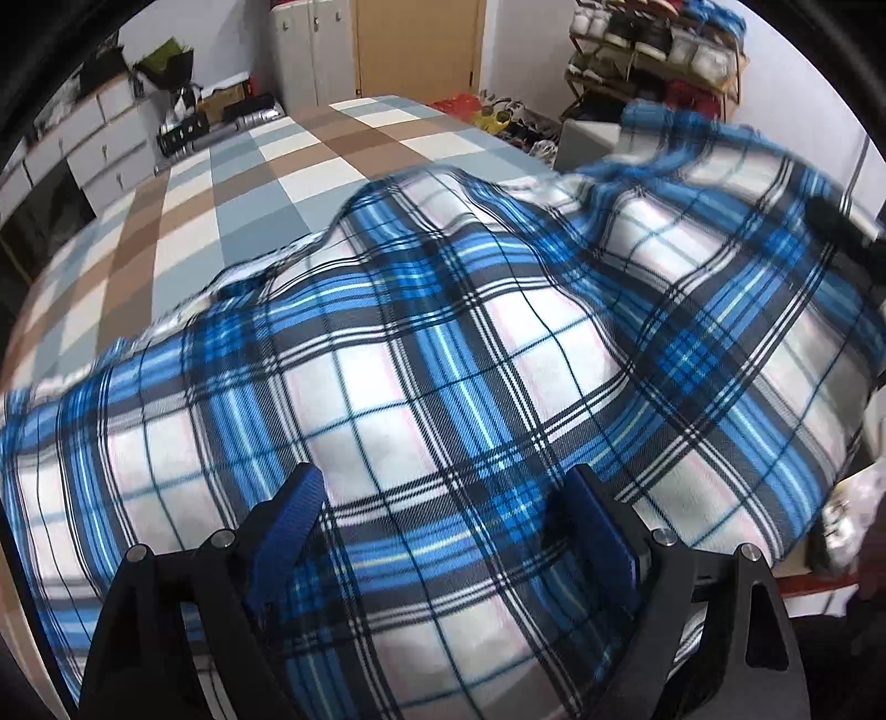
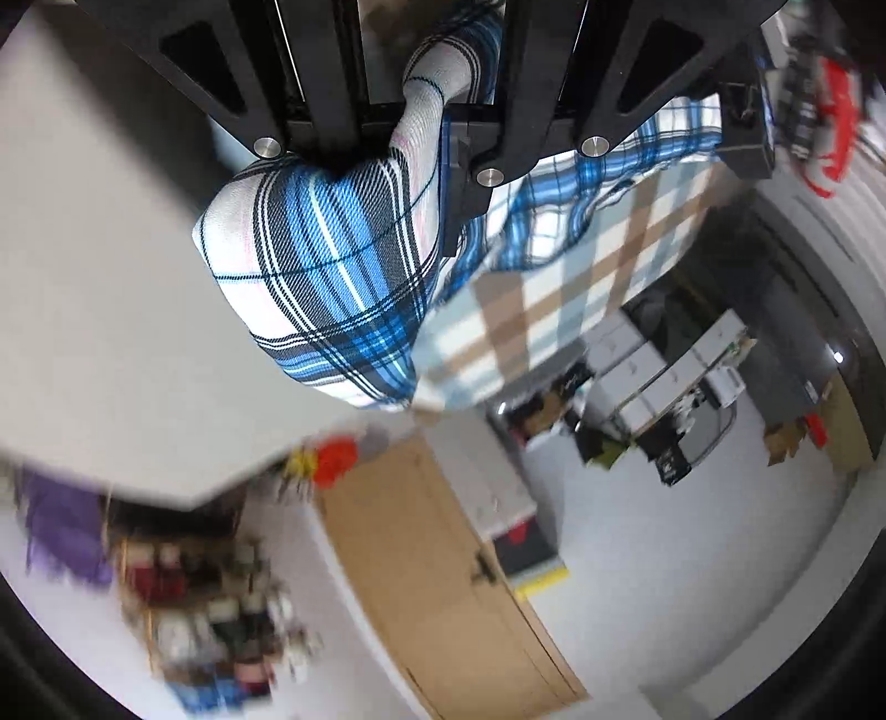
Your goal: Fold large clothes
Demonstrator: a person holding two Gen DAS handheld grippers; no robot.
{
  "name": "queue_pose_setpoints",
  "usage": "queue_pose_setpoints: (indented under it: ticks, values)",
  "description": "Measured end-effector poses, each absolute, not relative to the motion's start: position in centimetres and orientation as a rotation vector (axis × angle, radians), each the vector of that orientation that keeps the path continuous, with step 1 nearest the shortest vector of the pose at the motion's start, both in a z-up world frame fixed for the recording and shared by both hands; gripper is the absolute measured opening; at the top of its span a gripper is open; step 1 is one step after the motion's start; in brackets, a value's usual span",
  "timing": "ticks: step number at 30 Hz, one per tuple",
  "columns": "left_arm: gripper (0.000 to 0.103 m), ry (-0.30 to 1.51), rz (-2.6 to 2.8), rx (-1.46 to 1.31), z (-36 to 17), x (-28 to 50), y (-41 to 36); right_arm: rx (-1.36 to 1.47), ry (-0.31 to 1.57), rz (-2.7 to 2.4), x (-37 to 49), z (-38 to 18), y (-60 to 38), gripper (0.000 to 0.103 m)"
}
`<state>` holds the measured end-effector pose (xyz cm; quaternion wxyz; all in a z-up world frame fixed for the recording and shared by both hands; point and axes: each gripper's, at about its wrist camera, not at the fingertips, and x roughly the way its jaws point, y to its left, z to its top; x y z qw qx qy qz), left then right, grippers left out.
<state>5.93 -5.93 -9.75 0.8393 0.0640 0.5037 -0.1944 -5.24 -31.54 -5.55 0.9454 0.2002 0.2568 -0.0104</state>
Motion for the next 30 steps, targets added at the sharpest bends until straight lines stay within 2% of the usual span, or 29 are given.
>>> queue_pose_setpoints:
  ticks: [4, 9, 14, 18, 22, 24, 27, 30]
  values:
    - [0.086, 1.041, -0.404, 0.054, -7.4, 4.2, -2.5, 0.381, 0.532, -0.029, -5.2, -5.6, -31.0, 0.003]
    - [0.086, 0.977, -0.213, 0.077, -4.6, 1.1, 6.4, 0.254, 0.470, 0.005, -5.6, -3.3, -27.3, 0.003]
    - [0.086, 1.006, -0.114, -0.068, -3.0, -1.3, 16.1, -0.041, 0.398, 0.104, -6.3, 0.0, -16.7, 0.003]
    - [0.086, 0.983, -0.109, -0.149, -2.3, -3.4, 21.0, -0.211, 0.370, 0.242, -6.6, 1.0, -6.7, 0.002]
    - [0.086, 1.009, -0.072, -0.188, -4.1, -4.4, 24.5, -0.448, 0.373, 0.391, -7.9, -2.2, 3.9, 0.002]
    - [0.086, 1.021, -0.073, -0.252, -5.1, -4.1, 25.8, -0.512, 0.485, 0.473, -7.8, -6.1, 7.9, 0.002]
    - [0.086, 1.046, -0.110, -0.383, -6.0, -4.1, 27.8, -0.542, 0.612, 0.578, -7.6, -11.7, 10.6, 0.002]
    - [0.086, 1.043, -0.158, -0.427, -5.7, -3.4, 27.6, -0.502, 0.661, 0.635, -7.6, -13.8, 10.7, 0.006]
